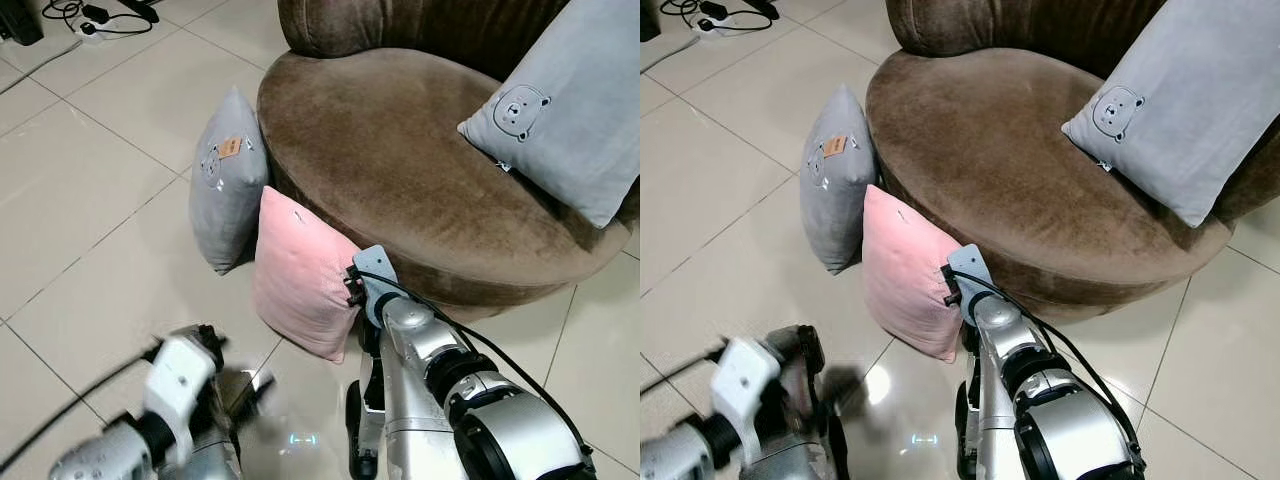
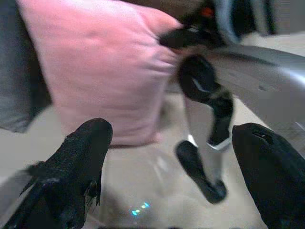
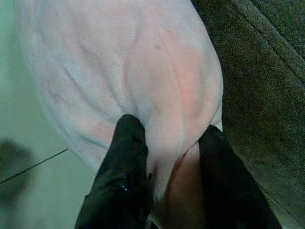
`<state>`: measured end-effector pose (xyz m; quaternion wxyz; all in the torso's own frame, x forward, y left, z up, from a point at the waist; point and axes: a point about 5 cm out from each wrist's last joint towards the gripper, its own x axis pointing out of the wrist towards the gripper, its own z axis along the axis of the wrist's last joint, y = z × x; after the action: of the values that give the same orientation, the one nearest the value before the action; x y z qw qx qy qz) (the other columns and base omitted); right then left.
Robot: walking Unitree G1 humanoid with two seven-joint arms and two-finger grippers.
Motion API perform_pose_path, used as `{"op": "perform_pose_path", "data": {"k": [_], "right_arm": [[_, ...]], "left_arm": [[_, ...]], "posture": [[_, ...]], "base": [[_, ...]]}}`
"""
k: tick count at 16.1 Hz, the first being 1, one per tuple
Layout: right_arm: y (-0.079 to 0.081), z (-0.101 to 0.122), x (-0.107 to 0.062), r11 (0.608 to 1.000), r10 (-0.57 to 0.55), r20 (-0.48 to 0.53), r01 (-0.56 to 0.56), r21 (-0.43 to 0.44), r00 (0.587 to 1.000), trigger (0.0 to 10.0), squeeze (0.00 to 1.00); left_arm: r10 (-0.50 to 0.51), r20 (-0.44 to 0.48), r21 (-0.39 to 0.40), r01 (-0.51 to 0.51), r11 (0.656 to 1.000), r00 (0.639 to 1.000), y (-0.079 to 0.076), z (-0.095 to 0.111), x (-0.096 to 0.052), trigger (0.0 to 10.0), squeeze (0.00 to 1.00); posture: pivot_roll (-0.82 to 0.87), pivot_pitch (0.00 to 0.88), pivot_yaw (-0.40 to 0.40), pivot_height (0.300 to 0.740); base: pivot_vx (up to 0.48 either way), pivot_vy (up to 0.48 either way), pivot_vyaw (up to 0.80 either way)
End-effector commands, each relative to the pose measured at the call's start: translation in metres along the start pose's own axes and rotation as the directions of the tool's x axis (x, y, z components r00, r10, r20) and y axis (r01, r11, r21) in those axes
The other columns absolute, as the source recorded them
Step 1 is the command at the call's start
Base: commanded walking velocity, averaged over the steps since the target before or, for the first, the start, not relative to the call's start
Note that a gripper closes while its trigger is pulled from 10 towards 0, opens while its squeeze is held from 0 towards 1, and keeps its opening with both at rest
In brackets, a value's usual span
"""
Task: Move the pillow to the sofa from floor
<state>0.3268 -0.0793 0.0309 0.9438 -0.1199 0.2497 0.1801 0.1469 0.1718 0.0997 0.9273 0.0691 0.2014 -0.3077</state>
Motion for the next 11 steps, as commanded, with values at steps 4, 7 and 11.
{"op": "perform_pose_path", "data": {"k": [4,7,11], "right_arm": [[0.0,0.0,0.001,1.0,0.004,-0.013,-0.004,-0.004,1.0,0.0,0.0],[0.0,0.003,0.001,1.0,0.008,-0.002,-0.008,-0.011,1.0,0.0,0.0],[0.005,0.005,0.001,0.997,0.061,0.026,-0.06,-0.038,0.998,0.0,0.0]], "left_arm": [[0.02,0.011,-0.003,-0.02,1.0,1.0,0.0,-0.001,0.003,10.0,0.4],[0.042,-0.003,-0.015,-0.042,0.999,0.999,-0.002,-0.018,0.006,10.0,0.4],[0.086,-0.029,-0.03,-0.087,0.996,0.996,-0.004,-0.055,0.021,10.0,0.41]], "posture": [[0.05,0.186,-0.066,0.474],[0.05,0.122,-0.071,0.474],[0.06,0.015,-0.076,0.474]], "base": [[0.0,0.0,0.0],[0.0,0.0,0.0],[0.0,0.0,0.0]]}}
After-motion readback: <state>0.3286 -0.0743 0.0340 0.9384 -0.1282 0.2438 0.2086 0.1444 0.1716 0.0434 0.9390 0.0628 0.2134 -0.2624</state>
